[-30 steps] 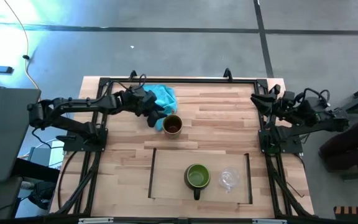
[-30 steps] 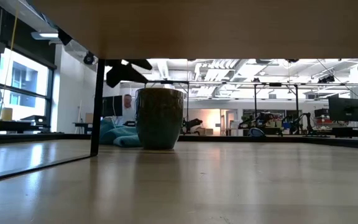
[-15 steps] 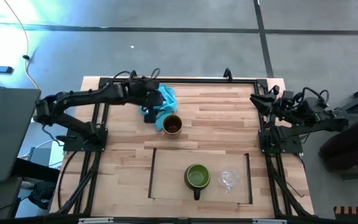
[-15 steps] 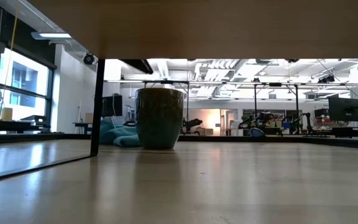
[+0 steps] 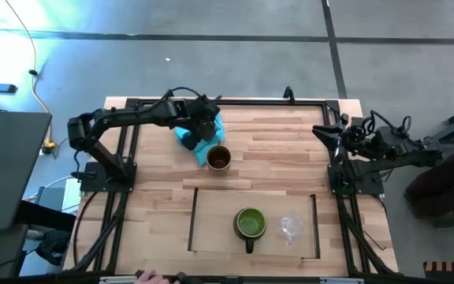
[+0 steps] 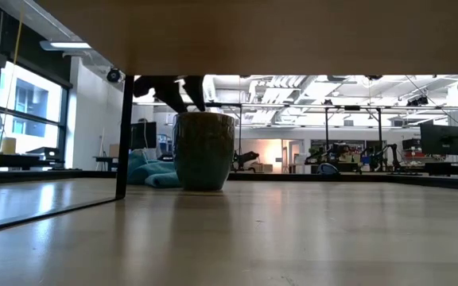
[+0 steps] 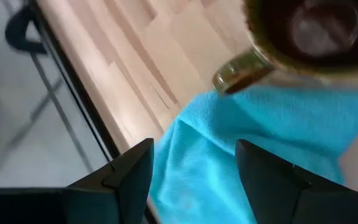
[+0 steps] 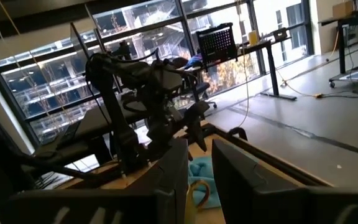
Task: Stack small to large cups/mugs on shelf
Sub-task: Put the brown mug on the shelf
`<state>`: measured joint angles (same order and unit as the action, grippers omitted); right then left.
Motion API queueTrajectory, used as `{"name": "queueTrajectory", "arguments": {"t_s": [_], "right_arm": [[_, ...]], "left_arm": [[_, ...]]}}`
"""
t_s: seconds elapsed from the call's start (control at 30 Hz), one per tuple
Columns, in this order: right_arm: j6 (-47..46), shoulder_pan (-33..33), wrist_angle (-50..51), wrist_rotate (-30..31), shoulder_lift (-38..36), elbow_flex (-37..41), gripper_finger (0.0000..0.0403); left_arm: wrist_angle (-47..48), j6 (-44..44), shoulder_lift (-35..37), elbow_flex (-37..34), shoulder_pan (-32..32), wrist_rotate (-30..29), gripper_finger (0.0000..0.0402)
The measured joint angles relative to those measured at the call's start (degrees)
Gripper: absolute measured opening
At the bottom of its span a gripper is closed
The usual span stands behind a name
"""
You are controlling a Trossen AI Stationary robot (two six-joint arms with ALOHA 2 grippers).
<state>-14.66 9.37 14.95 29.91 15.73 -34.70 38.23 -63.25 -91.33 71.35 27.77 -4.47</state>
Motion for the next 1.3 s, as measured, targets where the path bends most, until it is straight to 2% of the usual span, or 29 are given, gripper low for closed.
{"name": "queueTrajectory", "arguments": {"t_s": [0.27, 0.4, 0.6, 1.3], "right_arm": [[0.1, 0.0, 0.6, -1.3, 0.0, 0.0, 0.0064], [0.9, 0.0, 0.7, -1.4, 0.0, 0.0, 0.0064], [1.6, 0.0, 0.7, -1.4, 0.0, 0.0, 0.0064], [-0.5, 0.0, 2.3, -1.5, 0.0, 0.0, 0.0064]], "left_arm": [[0.3, -15.2, 0.0, 0.0, 0.0, -0.2, 0.0215], [0.2, -18.7, 0.0, 0.0, 0.0, 2.0, 0.0215], [0.2, -19.9, -0.2, 0.0, -0.1, 4.9, 0.0215], [-4.4, -22.4, -7.4, 0.0, -3.8, 3.6, 0.0215]]}}
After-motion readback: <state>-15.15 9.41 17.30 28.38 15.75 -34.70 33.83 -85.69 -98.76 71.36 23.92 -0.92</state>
